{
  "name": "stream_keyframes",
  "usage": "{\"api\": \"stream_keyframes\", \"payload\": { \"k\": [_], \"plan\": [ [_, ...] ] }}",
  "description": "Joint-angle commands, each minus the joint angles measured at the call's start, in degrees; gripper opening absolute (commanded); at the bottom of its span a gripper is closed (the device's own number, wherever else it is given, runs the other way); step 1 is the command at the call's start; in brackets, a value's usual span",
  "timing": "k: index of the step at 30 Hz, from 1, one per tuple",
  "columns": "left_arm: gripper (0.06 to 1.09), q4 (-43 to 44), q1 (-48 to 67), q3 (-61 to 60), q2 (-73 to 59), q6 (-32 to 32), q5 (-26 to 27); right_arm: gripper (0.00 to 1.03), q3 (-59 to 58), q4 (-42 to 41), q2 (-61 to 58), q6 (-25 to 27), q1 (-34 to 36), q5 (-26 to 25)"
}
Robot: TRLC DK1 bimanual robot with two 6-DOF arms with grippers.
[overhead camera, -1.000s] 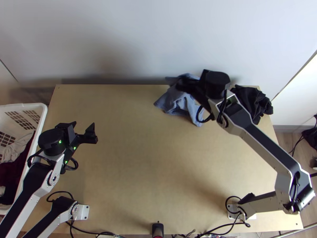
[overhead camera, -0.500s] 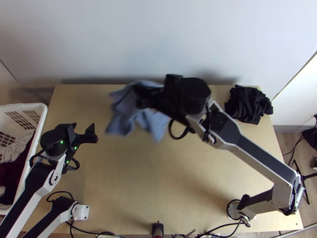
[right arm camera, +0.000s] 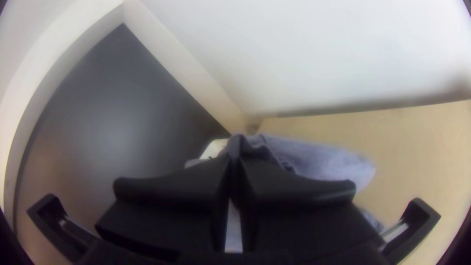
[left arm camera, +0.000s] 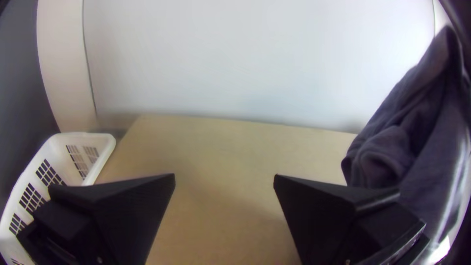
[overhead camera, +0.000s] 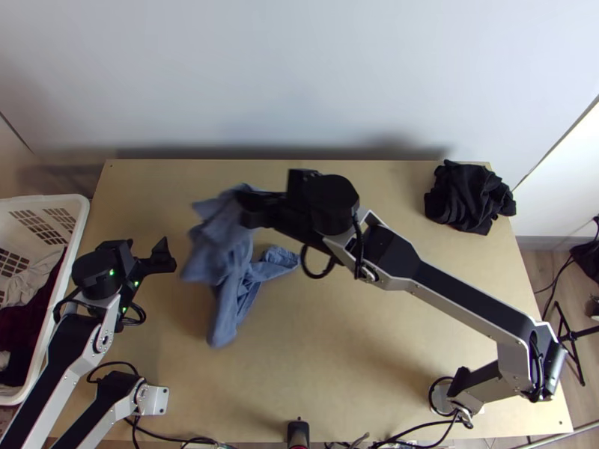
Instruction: Fold the t-shirt
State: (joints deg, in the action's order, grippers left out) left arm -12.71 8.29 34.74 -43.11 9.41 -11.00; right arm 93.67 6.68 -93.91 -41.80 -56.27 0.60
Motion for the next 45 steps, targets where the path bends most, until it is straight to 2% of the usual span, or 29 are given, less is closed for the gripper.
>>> {"api": "stream_keyframes", "payload": {
  "k": [1,6,10,13,17,25,30,33,34,35,36,37,38,39,45],
  "plan": [
    [1.03,0.5,-2.7,-2.7,1.8,-1.0,0.0,0.03,-20.1,-10.5,7.3,0.0,6.8,2.1],
    [1.03,1.8,-2.4,-1.8,-0.2,-1.4,0.0,0.03,-34.3,-14.1,13.8,3.3,14.7,4.8],
    [1.03,1.9,-1.8,-0.1,-2.5,-1.5,0.0,0.03,-42.9,-14.2,19.0,8.9,19.7,6.9],
    [1.03,1.5,-1.2,0.9,-3.5,-1.5,0.0,0.03,-48.9,-14.5,22.4,9.6,24.1,8.6],
    [1.03,-0.1,-1.0,1.9,-3.8,-1.5,0.0,0.03,-56.5,-14.5,27.5,14.1,30.8,10.9],
    [1.03,-2.9,-0.9,3.1,-3.8,-1.3,-0.1,0.03,-64.2,-8.9,38.6,22.6,47.6,17.9],
    [1.03,-4.3,-0.9,4.0,-3.7,-1.0,-0.1,0.03,-67.6,-4.2,46.4,32.5,53.2,18.6],
    [1.03,-6.4,-0.9,5.4,-3.6,-1.0,-0.1,0.05,-68.4,2.1,50.1,37.3,54.2,18.6],
    [1.03,-6.9,-0.9,5.9,-3.5,-1.0,-0.1,0.09,-68.4,4.3,51.5,37.6,54.4,18.5],
    [1.03,-7.5,-0.9,6.1,-3.2,-1.0,-0.2,0.2,-68.6,6.1,52.6,37.4,55.1,18.5],
    [1.03,-8.0,-0.9,6.4,-3.0,-1.1,-0.2,0.42,-69.1,6.7,53.7,37.3,56.0,18.5],
    [1.03,-8.4,-0.9,6.5,-2.9,-1.1,-0.2,0.75,-69.7,7.0,54.8,36.5,56.5,18.5],
    [1.03,-8.6,-1.0,6.6,-2.6,-1.1,-0.2,0.93,-69.8,8.2,55.7,35.7,56.9,18.5],
    [1.03,-9.0,-0.9,6.6,-2.4,-1.1,-0.2,0.98,-69.9,9.0,56.5,34.6,57.1,18.5],
    [1.03,-10.4,-0.9,6.0,-1.4,-1.6,-0.2,0.98,-70.3,16.3,65.3,32.0,56.4,18.4]
  ]
}}
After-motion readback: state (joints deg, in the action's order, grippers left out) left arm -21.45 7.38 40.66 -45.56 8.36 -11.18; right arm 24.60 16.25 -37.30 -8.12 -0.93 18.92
